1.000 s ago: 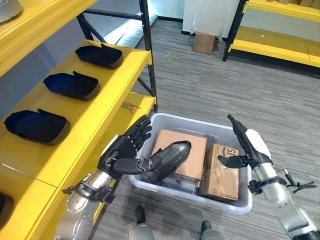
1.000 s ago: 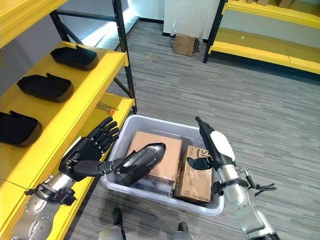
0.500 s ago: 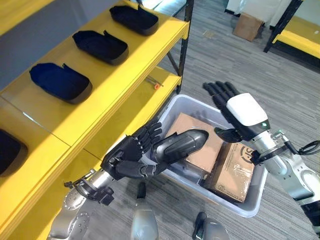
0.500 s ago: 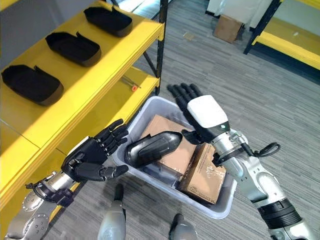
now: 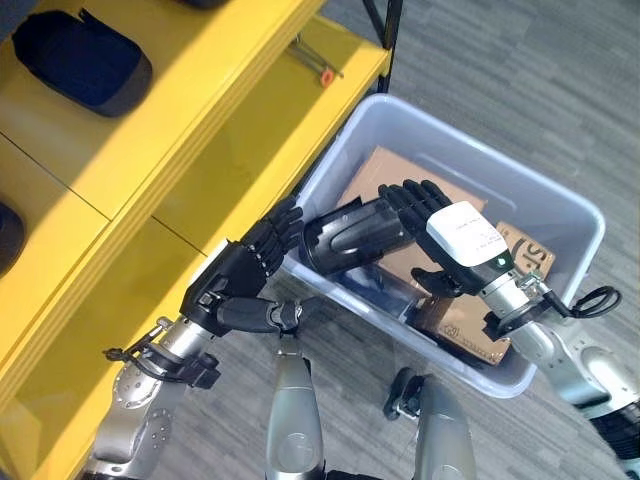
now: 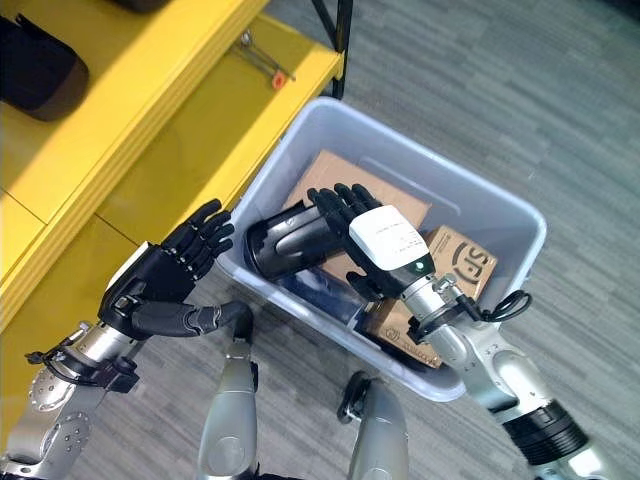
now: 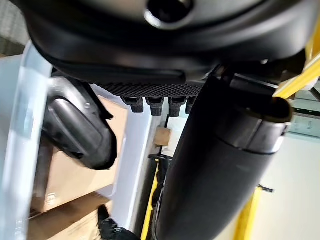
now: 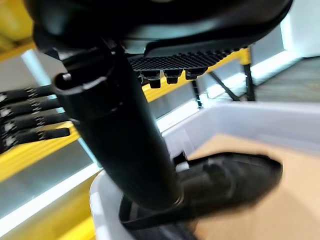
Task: Move parts from the plastic box to the shelf.
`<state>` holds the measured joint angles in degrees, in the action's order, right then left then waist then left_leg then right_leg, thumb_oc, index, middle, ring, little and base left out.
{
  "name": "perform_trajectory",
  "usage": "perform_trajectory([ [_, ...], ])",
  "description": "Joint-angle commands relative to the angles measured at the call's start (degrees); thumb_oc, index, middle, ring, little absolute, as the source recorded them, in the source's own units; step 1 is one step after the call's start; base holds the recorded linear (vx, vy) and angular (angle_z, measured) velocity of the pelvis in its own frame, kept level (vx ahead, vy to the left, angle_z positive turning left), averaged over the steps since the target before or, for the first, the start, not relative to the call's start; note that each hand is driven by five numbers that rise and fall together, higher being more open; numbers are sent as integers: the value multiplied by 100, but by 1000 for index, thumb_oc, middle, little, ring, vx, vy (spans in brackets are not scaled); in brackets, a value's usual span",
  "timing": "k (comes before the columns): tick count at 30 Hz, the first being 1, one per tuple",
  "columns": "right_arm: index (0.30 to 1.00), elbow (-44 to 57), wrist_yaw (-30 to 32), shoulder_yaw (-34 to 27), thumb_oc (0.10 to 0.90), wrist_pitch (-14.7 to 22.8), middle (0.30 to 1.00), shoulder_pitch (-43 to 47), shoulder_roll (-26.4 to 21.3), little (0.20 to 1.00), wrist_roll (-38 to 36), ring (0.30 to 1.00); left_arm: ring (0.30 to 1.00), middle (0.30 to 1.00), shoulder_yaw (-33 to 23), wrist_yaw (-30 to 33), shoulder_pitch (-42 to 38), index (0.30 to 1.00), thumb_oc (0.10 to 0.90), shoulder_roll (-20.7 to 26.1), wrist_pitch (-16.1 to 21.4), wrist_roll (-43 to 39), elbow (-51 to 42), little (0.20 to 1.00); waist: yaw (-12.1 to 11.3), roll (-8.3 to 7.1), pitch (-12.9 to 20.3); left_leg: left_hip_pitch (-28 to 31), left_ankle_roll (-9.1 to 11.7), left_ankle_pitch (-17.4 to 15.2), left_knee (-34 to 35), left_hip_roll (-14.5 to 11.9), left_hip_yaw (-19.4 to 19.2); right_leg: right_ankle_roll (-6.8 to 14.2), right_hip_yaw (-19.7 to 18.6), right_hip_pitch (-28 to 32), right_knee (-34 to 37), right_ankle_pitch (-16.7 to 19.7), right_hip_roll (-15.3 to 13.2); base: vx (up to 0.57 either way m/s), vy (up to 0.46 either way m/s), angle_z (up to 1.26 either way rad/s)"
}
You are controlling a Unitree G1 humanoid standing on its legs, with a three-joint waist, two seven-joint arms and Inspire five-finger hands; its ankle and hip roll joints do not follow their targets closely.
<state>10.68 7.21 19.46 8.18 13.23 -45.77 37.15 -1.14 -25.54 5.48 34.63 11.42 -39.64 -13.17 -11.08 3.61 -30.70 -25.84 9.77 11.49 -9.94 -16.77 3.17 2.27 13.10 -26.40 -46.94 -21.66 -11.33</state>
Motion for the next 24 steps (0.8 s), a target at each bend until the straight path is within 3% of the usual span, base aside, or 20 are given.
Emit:
perform_trajectory([
  [1, 1000, 252, 555, -142, 900, 176, 1000, 676, 92, 1000, 195, 1000, 1000, 1000, -26, -113, -300, 1000, 900, -39, 714, -82, -649, 1000, 85, 26, 115, 150, -247, 333, 638, 473, -84, -276, 193, 712, -45, -291, 526, -68, 9, -2],
  [8, 1000, -92, 762, 186, 900, -158, 1000, 1025, 355, 1000, 355, 1000, 1000, 1000, 124, -32, -375, 1000, 900, -7, 684, -23, -627, 1000, 25, 120, 91, -83, -280, 321, 552, 551, -125, -302, 211, 421, -312, -392, 432, -28, 5, 2],
  [12, 1000, -380, 848, 383, 900, -279, 1000, 1275, 507, 1000, 718, 1000, 1000, 1000, 165, -89, -405, 1000, 900, -5, 740, -43, -595, 1000, -26, 123, 91, -166, -289, 305, 554, 625, -136, -298, 225, 334, -385, -445, 376, -10, -20, 8],
  [15, 1000, -733, 1073, 589, 900, -581, 1000, 1560, 566, 1000, 970, 1000, 1000, 1000, 199, -191, -481, 1000, 900, 32, 684, -36, -604, 1000, -121, 165, 91, -279, -300, 329, 538, 666, -103, -309, 281, 254, -454, -462, 334, -4, -44, 5],
  [24, 1000, -1710, 1249, 773, 900, -996, 1000, 1950, 669, 1000, 1229, 1000, 1000, 1000, 194, -407, -525, 1000, 900, 140, 691, -99, -579, 1000, -278, 178, 91, -473, -340, 364, 530, 717, -70, -314, 394, 100, -510, -422, 269, -6, -34, 9],
])
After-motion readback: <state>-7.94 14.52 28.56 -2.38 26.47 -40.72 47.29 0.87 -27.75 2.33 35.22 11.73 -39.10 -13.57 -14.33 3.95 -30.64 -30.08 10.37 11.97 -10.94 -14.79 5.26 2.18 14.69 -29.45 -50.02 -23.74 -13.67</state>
